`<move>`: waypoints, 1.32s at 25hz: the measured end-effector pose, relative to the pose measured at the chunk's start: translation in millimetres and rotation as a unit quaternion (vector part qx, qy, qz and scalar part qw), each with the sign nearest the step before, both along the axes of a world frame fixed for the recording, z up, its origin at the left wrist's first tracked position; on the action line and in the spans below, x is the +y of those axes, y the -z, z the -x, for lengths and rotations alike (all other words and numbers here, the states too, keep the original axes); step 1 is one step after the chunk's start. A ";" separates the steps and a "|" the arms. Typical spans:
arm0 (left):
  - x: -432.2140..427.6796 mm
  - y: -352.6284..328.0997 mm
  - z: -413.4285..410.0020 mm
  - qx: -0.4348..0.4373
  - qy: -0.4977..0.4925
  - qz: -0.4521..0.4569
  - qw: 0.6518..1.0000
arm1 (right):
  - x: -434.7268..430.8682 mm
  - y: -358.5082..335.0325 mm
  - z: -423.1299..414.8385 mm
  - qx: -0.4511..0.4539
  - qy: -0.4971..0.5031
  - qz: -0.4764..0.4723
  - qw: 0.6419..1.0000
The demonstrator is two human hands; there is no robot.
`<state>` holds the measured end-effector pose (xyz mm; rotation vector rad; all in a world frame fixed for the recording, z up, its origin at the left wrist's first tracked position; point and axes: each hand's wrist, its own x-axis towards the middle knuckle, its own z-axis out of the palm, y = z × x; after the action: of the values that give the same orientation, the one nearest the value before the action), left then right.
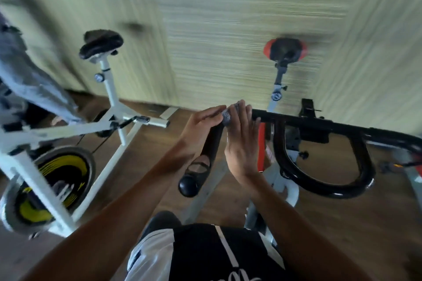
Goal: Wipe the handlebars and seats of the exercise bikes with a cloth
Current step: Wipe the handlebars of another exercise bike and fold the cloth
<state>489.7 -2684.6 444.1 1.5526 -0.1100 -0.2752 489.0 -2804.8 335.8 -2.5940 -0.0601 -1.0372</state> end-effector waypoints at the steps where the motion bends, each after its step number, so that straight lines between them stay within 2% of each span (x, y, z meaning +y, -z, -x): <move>1: -2.4 3.1 -9.3 -0.017 0.007 -0.020 1.000 | -0.7 -4.0 0.0 0.005 0.027 -0.011 1.000; 4: -3.4 17.7 -28.7 -0.085 0.021 -0.080 0.993 | -4.2 2.5 -1.9 0.008 0.127 -0.070 0.989; 7: 1.3 19.1 -29.5 -0.107 0.064 -0.114 0.986 | 9.0 -1.2 -8.7 0.009 0.157 -0.150 0.976; 11: 9.9 18.5 -41.0 -0.109 0.135 -0.108 0.979 | 8.8 -1.3 -11.0 0.020 0.169 -0.059 0.984; 13: 11.7 23.6 -45.6 -0.123 0.153 -0.110 0.974 | 0.4 -2.6 -7.4 0.020 0.177 -0.062 0.982; 15: 12.6 28.0 -50.1 -0.140 0.174 -0.118 0.968 | 4.9 -11.8 -2.9 0.008 0.168 -0.123 0.978; 18: 19.1 28.3 -54.9 -0.145 0.218 -0.132 0.956 | 26.1 -41.9 16.4 0.007 0.143 -0.278 0.950; 22: 37.4 19.6 -45.7 -0.232 0.228 -0.187 0.927 | 50.7 -78.3 70.2 -0.014 0.184 -0.321 0.929; 26: 64.2 -13.4 -4.9 -0.248 0.289 -0.127 0.916 | 84.3 -96.0 128.4 -0.034 0.285 -0.406 0.868; 29: 88.4 -13.6 19.4 -0.235 0.347 -0.070 0.905 | 114.6 -106.3 162.9 -0.064 0.317 -0.450 0.833; 31: 95.2 -7.9 22.0 -0.182 0.366 -0.052 0.911 | 130.3 -104.0 176.5 -0.100 0.323 -0.469 0.816; 33: 92.8 -7.1 15.5 -0.162 0.385 -0.047 0.908 | 147.2 -101.5 179.9 -0.121 0.304 -0.472 0.819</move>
<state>474.1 -2591.8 451.2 1.5797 -0.9978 -0.6437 309.1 -2657.6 437.2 -1.5491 1.0149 -1.1639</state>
